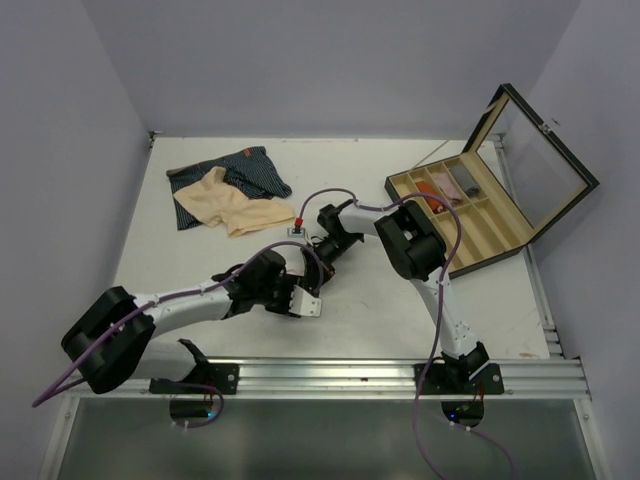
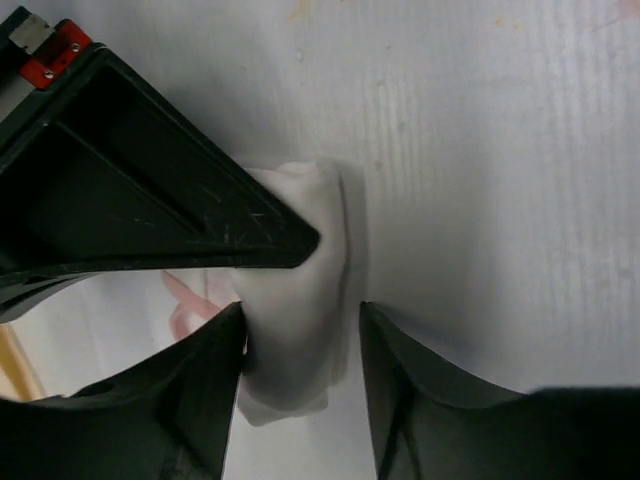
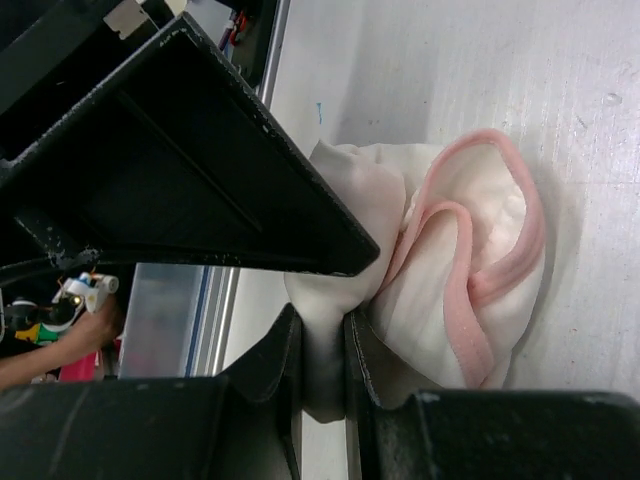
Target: Roll the underwear
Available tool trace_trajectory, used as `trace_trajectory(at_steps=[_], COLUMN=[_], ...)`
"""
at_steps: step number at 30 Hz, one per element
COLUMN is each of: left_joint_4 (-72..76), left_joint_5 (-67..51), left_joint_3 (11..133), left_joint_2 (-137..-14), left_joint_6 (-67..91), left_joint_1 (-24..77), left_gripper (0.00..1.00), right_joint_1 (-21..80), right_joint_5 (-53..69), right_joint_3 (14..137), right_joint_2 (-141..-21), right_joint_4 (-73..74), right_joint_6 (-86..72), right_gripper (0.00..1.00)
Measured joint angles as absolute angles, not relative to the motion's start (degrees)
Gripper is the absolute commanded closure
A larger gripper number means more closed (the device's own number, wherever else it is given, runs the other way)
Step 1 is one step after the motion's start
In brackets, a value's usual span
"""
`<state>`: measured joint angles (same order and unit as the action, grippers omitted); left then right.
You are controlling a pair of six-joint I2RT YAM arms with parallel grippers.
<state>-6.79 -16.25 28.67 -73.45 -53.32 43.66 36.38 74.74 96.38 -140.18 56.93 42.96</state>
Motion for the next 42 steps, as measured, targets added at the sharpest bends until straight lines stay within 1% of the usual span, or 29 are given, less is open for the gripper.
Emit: trace_trajectory(at_steps=[1, 3, 5, 6, 7, 9, 11, 12, 13, 16, 17, 22, 24, 27, 29, 30, 33, 34, 36, 37, 39, 41, 42], left_joint_4=[-5.63, -4.78, -5.67, -6.87, -7.86, -9.21, -10.31, -11.16, -12.01, -15.18, -16.29, -23.94, -27.24, -34.41, -40.47, -43.62, -54.39, -58.04, -64.16, -67.4, -73.6, -78.37, -80.64], left_joint_5=[-16.38, -15.53, -15.16, -15.16, -15.18, -15.38, -16.01, -16.47, -16.95, -18.04, -18.28, -22.04, -24.56, -30.55, -35.31, -37.58, -43.07, -44.56, -46.94, -48.23, -50.68, -52.56, -53.01], left_joint_3=[28.77, 29.76, 32.14, 33.43, 34.48, 36.21, 36.71, 37.01, 37.41, 39.57, 40.4, 46.0, 48.75, 55.51, 61.23, 64.29, 73.82, 76.84, 81.97, 84.34, 88.4, 90.28, 90.54], left_joint_2=[-74.78, -77.17, -80.01, -81.08, -81.87, -83.29, -83.57, -83.64, -83.85, -85.27, -85.84, -89.56, -91.72, -97.86, -103.44, -106.06, -114.83, -117.91, -122.76, -125.4, -130.06, -133.47, -134.82], left_joint_6=[-53.56, -54.08, -53.91, -53.6, -53.49, -53.34, -53.41, -53.41, -53.49, -53.6, -53.6, -53.6, -53.63, -53.63, -53.69, -53.69, -54.24, -54.72, -55.22, -55.7, -56.4, -56.55, -56.58], left_joint_1=[43.68, 43.92, 43.94, 43.94, 43.97, 44.16, 44.16, 44.16, 44.16, 43.99, 43.88, 42.74, 41.45, 37.5, 34.63, 33.52, 30.72, 30.02, 28.8, 28.21, 27.24, 26.48, 26.15], left_gripper=[0.58, 0.71, 0.78, 0.83, 0.84, 0.86, 0.86, 0.86, 0.85, 0.84, 0.84, 0.79, 0.77, 0.76, 0.75, 0.75, 0.72, 0.72, 0.72, 0.72, 0.71, 0.7, 0.7], right_joint_1=[36.4, 36.38, 36.4, 36.18, 35.9, 35.33, 35.24, 35.24, 35.27, 35.05, 34.57, 27.07, 23.42, 18.68, 18.06, 18.37, 19.77, 20.23, 20.78, 20.88, 21.19, 22.28, 23.44], right_joint_5=[74.74, 74.63, 74.39, 74.04, 73.41, 72.73, 71.53, 70.39, 68.95, 64.07, 61.87, 52.62, 48.88, 41.06, 36.32, 35.03, 34.52, 35.66, 38.87, 41.28, 45.25, 46.54, 45.82], right_joint_3=[96.38, 96.36, 96.36, 96.23, 95.92, 95.68, 95.53, 95.53, 95.61, 97.32, 98.59, 99.55, 99.04, 97.36, 95.64, 95.07, 94.67, 94.78, 94.76, 94.28, 93.25, 91.7, 90.0], right_joint_2=[-140.18, -140.16, -140.09, -139.98, -139.74, -139.41, -138.52, -137.82, -137.01, -134.91, -134.32, -127.61, -123.46, -113.73, -105.93, -102.04, -93.38, -91.66, -90.32, -90.56, -92.49, -94.76, -95.04], right_joint_4=[56.9, 56.84, 56.8, 56.84, 56.93, 56.97, 56.97, 56.95, 56.97, 58.19, 58.5, 57.43, 56.38, 54.81, 53.25, 52.9, 52.82, 53.25, 54.87, 55.57, 58.02, 59.2, 58.52], right_joint_6=[42.89, 42.81, 42.39, 41.63, 40.49, 38.92, 37.01, 36.25, 35.51, 34.54, 34.48, 33.98, 33.78, 34.48, 35.53, 36.07, 36.4, 36.32, 35.97, 35.9, 37.71, 37.76, 37.45], right_gripper=[0.97, 0.96, 0.89, 0.82, 0.73, 0.66, 0.56, 0.54, 0.46, 0.43, 0.34, 0.33, 0.33, 0.33, 0.35, 0.38, 0.39, 0.34, 0.07, 0.04, 0.12, 0.11, 0.16])
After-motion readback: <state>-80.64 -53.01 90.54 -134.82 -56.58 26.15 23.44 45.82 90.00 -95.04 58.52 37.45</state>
